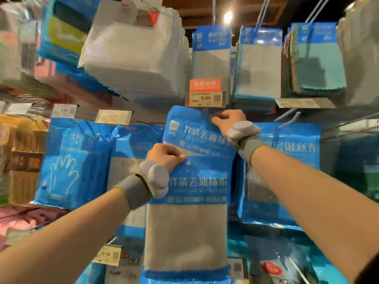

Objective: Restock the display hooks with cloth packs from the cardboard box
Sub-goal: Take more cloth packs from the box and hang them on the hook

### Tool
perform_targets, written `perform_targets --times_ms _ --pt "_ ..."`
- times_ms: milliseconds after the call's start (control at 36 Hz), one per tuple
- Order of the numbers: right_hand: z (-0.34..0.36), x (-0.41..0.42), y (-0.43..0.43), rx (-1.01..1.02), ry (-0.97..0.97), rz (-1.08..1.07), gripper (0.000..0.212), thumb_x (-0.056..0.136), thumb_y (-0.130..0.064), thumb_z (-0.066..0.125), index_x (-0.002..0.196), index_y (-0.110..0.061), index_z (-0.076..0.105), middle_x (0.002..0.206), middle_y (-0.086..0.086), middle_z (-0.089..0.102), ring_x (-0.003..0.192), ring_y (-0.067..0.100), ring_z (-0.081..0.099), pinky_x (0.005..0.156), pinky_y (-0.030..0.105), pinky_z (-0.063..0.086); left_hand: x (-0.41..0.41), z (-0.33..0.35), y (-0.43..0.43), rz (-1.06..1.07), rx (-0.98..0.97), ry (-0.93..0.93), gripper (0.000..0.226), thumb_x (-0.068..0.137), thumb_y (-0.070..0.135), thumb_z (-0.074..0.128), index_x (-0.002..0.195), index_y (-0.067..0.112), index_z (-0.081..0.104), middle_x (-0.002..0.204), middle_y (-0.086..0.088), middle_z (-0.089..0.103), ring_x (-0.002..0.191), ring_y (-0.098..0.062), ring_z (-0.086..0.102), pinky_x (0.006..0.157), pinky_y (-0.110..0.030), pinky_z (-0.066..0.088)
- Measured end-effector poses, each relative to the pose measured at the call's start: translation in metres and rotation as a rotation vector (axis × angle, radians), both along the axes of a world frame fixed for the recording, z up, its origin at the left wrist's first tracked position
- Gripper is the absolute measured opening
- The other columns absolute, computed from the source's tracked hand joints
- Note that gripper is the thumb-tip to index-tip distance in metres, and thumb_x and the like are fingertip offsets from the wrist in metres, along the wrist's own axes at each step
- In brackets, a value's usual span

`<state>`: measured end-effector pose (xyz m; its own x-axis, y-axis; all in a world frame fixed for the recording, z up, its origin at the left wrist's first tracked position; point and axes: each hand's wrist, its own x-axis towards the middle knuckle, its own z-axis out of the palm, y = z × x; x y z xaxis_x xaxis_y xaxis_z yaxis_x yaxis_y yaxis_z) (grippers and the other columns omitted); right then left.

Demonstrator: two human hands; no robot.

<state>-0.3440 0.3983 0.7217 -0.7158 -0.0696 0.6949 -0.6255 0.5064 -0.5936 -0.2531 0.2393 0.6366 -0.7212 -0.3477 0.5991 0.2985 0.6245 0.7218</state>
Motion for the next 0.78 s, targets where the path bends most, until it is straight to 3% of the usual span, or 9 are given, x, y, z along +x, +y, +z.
perform_targets --times_ms 83,194,306,389,445,528,583,667,778 --pt "0.012 -0.005 -0.007 -0.018 0.005 -0.047 0.041 0.061 -0.056 0.05 0.086 -0.029 0.069 0.107 0.004 0.068 0.109 0.029 0.056 0.096 0.051 0.042 -0.002 0.006 -0.005 -0.003 -0.012 -0.015 0.006 0.082 0.019 0.07 0.078 0.015 0.068 0.081 -0.002 0.062 0.081 -0.016 0.056 0.072 -0.022 0.039" --pt "0.017 -0.01 -0.015 -0.027 0.053 -0.077 0.067 0.059 -0.062 0.045 0.107 -0.022 0.067 0.109 0.007 0.066 0.107 0.031 0.056 0.095 0.051 0.043 -0.003 0.009 -0.009 -0.015 -0.031 -0.03 0.008 0.082 0.021 0.07 0.075 0.017 0.068 0.079 0.0 0.063 0.081 -0.015 0.056 0.073 -0.024 0.04" --pt "0.023 -0.009 -0.017 -0.038 0.061 -0.089 0.048 0.075 -0.051 0.055 0.112 -0.022 0.065 0.116 0.006 0.063 0.112 0.03 0.054 0.099 0.049 0.041 -0.004 0.009 -0.014 -0.019 -0.016 -0.035 0.009 0.082 0.021 0.069 0.074 0.018 0.068 0.079 0.001 0.063 0.082 -0.016 0.057 0.075 -0.024 0.041" --pt "0.021 -0.02 -0.019 -0.023 0.004 -0.072 0.061 0.063 -0.06 0.053 0.11 -0.024 0.066 0.115 0.005 0.065 0.113 0.029 0.055 0.1 0.05 0.039 -0.006 0.008 -0.016 -0.016 -0.007 -0.043 0.008 0.082 0.021 0.069 0.075 0.018 0.068 0.08 0.001 0.063 0.083 -0.016 0.058 0.075 -0.024 0.042" --pt "0.02 -0.023 -0.017 -0.033 -0.013 -0.056 0.047 0.067 -0.055 0.059 0.103 -0.026 0.068 0.114 0.004 0.066 0.115 0.027 0.056 0.102 0.048 0.039 -0.006 0.007 -0.016 -0.019 -0.008 -0.06 0.007 0.083 0.021 0.068 0.076 0.018 0.069 0.081 0.0 0.065 0.083 -0.017 0.06 0.075 -0.025 0.044" --pt "0.02 -0.032 -0.012 0.108 -0.053 -0.063 0.032 0.087 -0.04 0.058 0.114 -0.023 0.063 0.125 0.004 0.059 0.126 0.029 0.046 0.11 0.045 0.032 -0.007 0.006 -0.017 -0.013 -0.011 -0.089 0.007 0.084 0.024 0.067 0.079 0.019 0.069 0.085 0.0 0.066 0.084 -0.017 0.061 0.074 -0.026 0.045" --pt "0.021 -0.035 -0.01 0.206 -0.05 -0.168 0.037 0.088 -0.049 0.053 0.12 -0.031 0.058 0.136 -0.001 0.05 0.134 0.031 0.032 0.112 0.048 0.025 -0.009 0.006 -0.018 0.003 -0.018 -0.091 0.007 0.085 0.024 0.067 0.081 0.02 0.07 0.087 0.0 0.065 0.085 -0.017 0.06 0.075 -0.026 0.044" --pt "0.008 -0.036 -0.007 0.17 -0.084 -0.219 0.06 0.08 -0.063 0.056 0.133 -0.035 0.046 0.142 0.005 0.033 0.133 0.034 0.028 0.108 0.044 0.031 -0.01 0.005 -0.021 0.025 -0.022 -0.086 0.009 0.085 0.025 0.067 0.086 0.018 0.072 0.089 0.0 0.065 0.087 -0.018 0.059 0.076 -0.026 0.043" --pt "-0.028 -0.047 -0.002 -0.016 0.027 -0.066 0.083 0.071 -0.048 0.075 0.139 -0.036 0.029 0.139 0.008 0.025 0.128 0.033 0.038 0.107 0.039 0.034 -0.012 0.004 -0.024 0.028 -0.029 -0.095 0.008 0.085 0.026 0.066 0.083 0.019 0.069 0.089 0.0 0.064 0.088 -0.018 0.06 0.077 -0.027 0.046"
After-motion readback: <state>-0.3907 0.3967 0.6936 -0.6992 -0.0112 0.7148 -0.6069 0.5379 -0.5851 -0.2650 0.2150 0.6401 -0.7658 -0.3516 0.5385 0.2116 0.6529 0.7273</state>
